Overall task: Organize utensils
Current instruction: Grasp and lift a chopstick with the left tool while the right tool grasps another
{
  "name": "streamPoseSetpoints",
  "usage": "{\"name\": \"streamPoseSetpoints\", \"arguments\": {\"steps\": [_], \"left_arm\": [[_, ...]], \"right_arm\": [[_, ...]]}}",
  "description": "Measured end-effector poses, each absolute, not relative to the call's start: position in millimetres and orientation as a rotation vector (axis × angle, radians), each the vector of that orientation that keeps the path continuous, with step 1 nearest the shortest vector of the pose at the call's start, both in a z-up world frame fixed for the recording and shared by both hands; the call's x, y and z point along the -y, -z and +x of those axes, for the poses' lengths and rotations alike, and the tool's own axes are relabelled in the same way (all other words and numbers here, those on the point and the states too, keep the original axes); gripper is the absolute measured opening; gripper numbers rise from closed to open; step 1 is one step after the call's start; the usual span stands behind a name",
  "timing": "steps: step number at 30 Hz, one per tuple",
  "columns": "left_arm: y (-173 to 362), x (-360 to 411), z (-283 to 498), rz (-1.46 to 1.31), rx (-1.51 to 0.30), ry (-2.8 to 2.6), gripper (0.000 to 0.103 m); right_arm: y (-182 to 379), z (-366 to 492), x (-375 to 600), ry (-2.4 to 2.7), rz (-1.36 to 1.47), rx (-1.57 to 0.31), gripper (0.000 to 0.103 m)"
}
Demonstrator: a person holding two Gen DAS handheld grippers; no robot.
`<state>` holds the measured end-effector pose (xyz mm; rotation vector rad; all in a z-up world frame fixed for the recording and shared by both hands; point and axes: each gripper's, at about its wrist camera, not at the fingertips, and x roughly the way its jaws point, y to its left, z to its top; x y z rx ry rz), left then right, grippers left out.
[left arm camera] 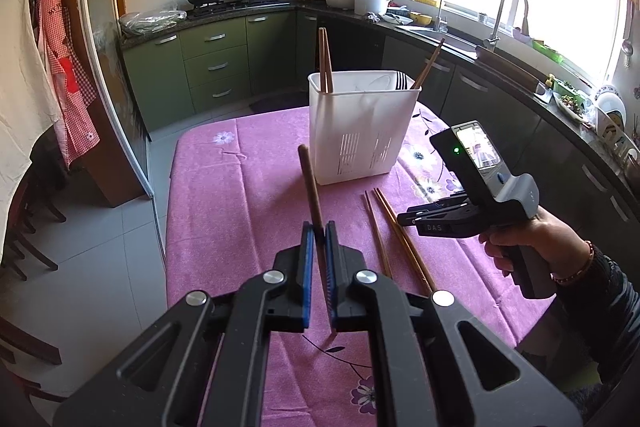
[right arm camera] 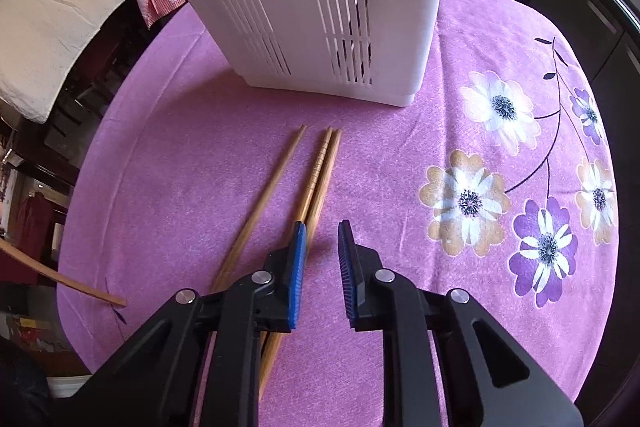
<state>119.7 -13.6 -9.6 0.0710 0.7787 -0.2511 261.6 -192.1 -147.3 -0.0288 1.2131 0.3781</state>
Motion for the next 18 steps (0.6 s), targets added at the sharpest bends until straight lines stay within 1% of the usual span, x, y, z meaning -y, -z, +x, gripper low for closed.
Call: {"name": "streamPoseSetpoints", "arguments": {"steps": [7,9,13,14,18], "left_arm": [[9.6,13.3,119.5,0.074,-0.779,0.252,0.006],[8.7,12.9,118.8,0.077,-0.778,0.254,0.006],[8.1,11.9,118.5,0.080,-0.779,0.255,0.006],[8.2,12.7,118.4,0.079,-0.778,0.255,0.006],[7.9,12.5,118.3,0.080,-0.778,0.255,0.006]], "right_arm": [[152.5,262.2,174.7,-0.388,-0.068,-1.225,0.017],[154.0,263.6,166.8,-0.380,-0.092,-1.226,0.015],[154.3,268.4,164.0,-0.364,-0.106,-1.222,0.015],[154.6,269.4,162.2,-0.357,-0.113,-1.215,0.011],[155.0,270.6,159.8,-0.360,-0.105,-1.191,0.007]]}}
